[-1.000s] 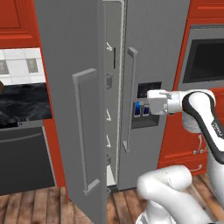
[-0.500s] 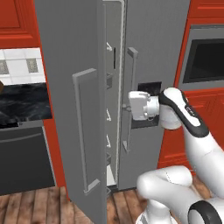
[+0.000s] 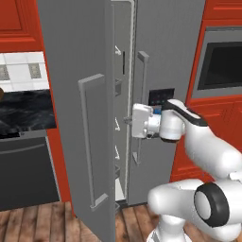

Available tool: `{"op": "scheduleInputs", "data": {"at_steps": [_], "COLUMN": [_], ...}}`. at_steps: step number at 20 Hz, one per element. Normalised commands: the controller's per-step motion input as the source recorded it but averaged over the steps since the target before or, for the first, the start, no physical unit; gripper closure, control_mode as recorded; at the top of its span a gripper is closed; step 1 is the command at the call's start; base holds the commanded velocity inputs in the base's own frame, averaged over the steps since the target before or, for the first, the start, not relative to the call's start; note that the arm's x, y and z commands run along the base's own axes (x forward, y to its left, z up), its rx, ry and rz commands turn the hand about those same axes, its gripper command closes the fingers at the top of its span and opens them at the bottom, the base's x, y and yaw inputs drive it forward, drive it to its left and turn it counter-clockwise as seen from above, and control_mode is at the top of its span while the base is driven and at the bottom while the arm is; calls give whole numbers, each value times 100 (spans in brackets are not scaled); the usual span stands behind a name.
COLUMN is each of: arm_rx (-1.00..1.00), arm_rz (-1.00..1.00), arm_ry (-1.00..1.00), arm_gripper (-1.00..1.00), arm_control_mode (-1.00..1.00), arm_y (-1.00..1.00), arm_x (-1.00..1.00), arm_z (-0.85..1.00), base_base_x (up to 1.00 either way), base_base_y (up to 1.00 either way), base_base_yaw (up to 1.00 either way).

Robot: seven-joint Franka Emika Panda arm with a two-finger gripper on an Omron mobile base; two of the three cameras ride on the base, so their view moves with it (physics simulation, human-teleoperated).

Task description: Take the cupcake and cake from the fridge and place them on the empty tray on the dining counter.

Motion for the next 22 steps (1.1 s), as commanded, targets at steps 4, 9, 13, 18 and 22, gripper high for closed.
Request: {"op": "scheduleInputs", "data": {"at_steps": [4,9,13,18,22], "arm_rx": [0,3,6,8,9], "arm_rz": [0,9,12,20,24], "arm_ry": [16,19,15,13,19], "arm_gripper": [100,100,100,100,100], "arm_control_mode": [-100,-100,-100,-100,-100], "arm_y": [41,66,77,99,100], "arm_x": [68,57,24,-8,-34], "arm_z": [-5,-25,-30,-14,-2], "base_base_x": [0,0,0,0,0], "base_base_y": [0,0,0,0,0], "base_base_yaw": [0,0,0,0,0]}}
